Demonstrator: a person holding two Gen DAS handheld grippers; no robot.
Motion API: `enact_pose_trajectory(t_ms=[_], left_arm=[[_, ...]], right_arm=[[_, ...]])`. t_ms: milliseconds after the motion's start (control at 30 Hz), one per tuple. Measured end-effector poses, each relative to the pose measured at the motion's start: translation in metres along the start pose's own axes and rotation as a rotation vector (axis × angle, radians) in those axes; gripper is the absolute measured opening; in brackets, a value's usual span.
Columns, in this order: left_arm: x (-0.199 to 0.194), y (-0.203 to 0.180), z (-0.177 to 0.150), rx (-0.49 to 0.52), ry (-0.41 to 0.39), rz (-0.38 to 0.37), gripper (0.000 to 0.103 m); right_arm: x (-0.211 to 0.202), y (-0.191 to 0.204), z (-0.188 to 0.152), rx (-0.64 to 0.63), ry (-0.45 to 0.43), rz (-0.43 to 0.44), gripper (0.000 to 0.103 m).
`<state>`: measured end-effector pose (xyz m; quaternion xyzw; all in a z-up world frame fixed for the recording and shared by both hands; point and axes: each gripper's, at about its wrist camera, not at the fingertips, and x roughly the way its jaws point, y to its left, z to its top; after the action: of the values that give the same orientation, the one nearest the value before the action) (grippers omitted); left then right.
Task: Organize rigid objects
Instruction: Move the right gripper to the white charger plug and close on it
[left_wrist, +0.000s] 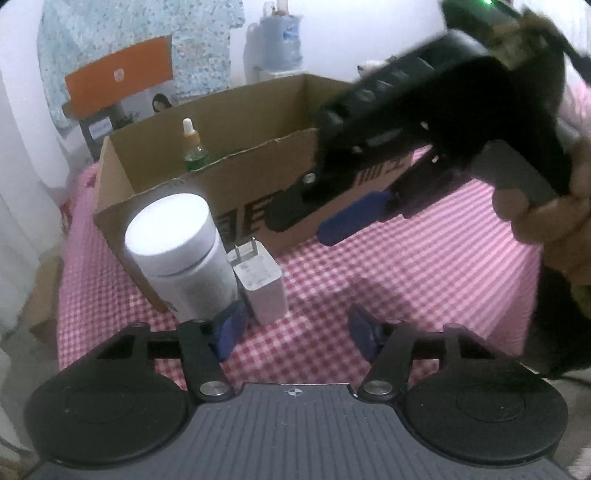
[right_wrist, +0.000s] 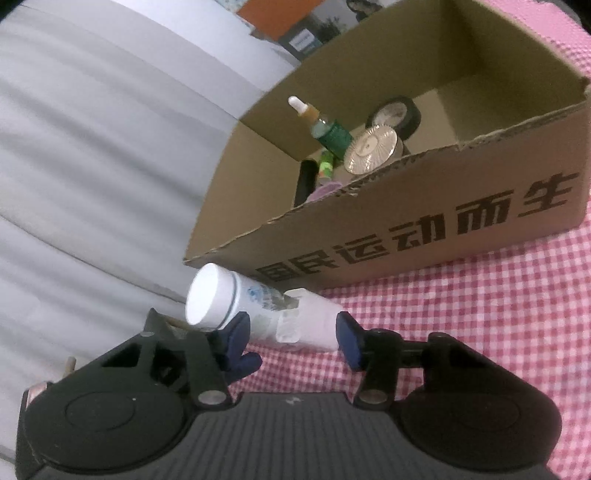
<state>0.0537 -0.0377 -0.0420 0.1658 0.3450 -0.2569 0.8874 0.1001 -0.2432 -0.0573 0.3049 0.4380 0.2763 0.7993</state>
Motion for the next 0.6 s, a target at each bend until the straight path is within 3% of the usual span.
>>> enact_pose_trajectory(t_ms=[300,600], left_arm=[[0.019,-0.010,-0.001,0.056,0.003,0.081,0.056],[0.032,-0.006,0.000,0.012,0.003,0.082,0.056]], right_arm=[[0.028,0.000,0.006,-0.006,0.067,-0.018,0.045],[0.051,-0.001,0.008,-0.018,0.117,-0.035,0.044]])
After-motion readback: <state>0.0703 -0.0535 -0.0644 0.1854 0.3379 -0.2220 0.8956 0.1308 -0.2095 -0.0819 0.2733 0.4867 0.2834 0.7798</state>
